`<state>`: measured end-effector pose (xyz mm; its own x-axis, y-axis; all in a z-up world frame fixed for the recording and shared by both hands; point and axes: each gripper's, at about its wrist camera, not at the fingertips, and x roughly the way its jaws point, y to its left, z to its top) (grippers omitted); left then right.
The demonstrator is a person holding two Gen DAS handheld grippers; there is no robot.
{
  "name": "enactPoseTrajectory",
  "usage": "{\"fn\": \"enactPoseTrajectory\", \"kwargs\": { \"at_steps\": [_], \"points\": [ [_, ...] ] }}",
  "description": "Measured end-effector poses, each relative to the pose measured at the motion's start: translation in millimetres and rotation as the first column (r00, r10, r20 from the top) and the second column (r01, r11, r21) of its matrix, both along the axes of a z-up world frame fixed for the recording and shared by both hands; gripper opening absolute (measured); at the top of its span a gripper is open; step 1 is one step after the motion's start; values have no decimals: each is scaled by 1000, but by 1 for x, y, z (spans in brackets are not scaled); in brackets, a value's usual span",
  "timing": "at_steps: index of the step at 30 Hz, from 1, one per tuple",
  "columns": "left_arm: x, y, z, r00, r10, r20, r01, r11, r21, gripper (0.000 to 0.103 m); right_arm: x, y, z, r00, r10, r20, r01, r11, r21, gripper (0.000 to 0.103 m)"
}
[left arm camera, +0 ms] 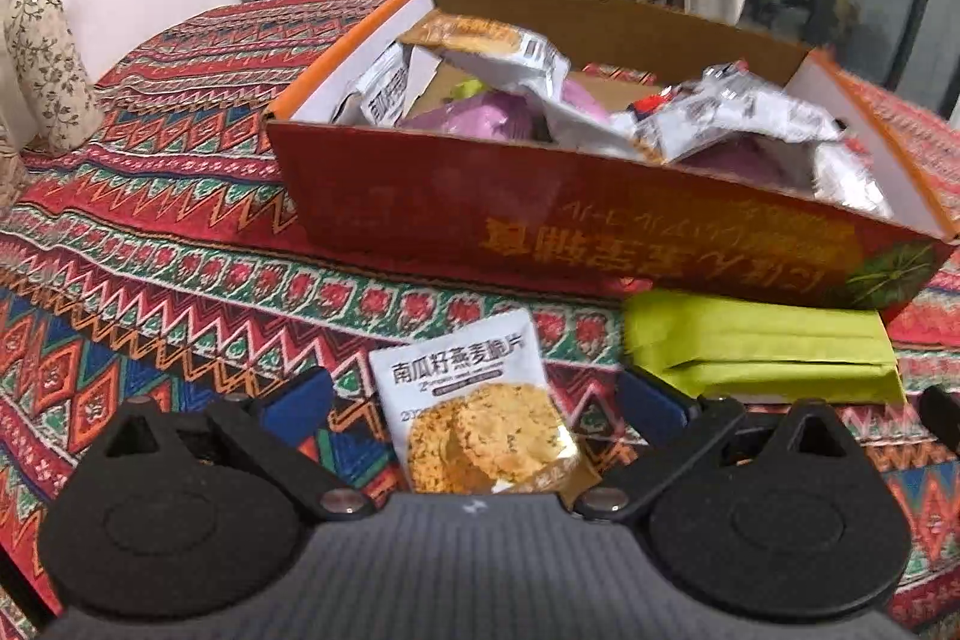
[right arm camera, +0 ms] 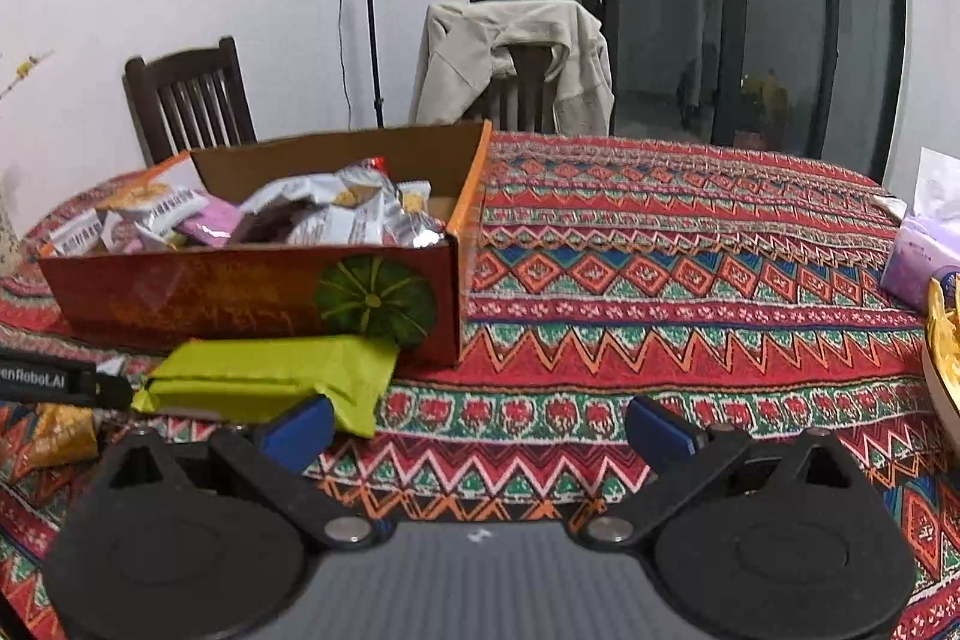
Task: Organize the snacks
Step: 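Return both tools to the packets beside the box, then grasp a pumpkin-seed cracker packet with the left tool while the right tool grasps the lime-green packet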
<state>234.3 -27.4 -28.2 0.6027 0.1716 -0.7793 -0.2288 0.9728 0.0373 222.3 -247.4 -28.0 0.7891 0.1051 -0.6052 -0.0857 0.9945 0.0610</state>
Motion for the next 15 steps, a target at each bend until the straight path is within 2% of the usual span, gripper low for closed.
{"fn": "enactPoseTrajectory", "kwargs": {
  "at_steps": [2, 10, 13, 15],
  "points": [
    [-2, 4, -1, 1000, 14, 4, -14, 1000, -20, 103, 0, -1, 0, 1000, -2, 0, 2, 1000, 3, 103],
    [-10, 25, -2, 997, 73, 29, -73, 997, -10, 103, 0, -1, -1, 1000, -1, -4, 1, 1000, 1, 103],
    [-12, 26, -2, 998, 55, 35, -54, 998, -9, 103, 0, -1, -2, 1000, -1, -6, 1, 1000, 0, 103],
    [-14, 25, -2, 999, 30, 46, -30, 1000, -5, 98, 2, -1, -3, 1000, -1, -13, 1, 1000, -4, 103]
  ]
}}
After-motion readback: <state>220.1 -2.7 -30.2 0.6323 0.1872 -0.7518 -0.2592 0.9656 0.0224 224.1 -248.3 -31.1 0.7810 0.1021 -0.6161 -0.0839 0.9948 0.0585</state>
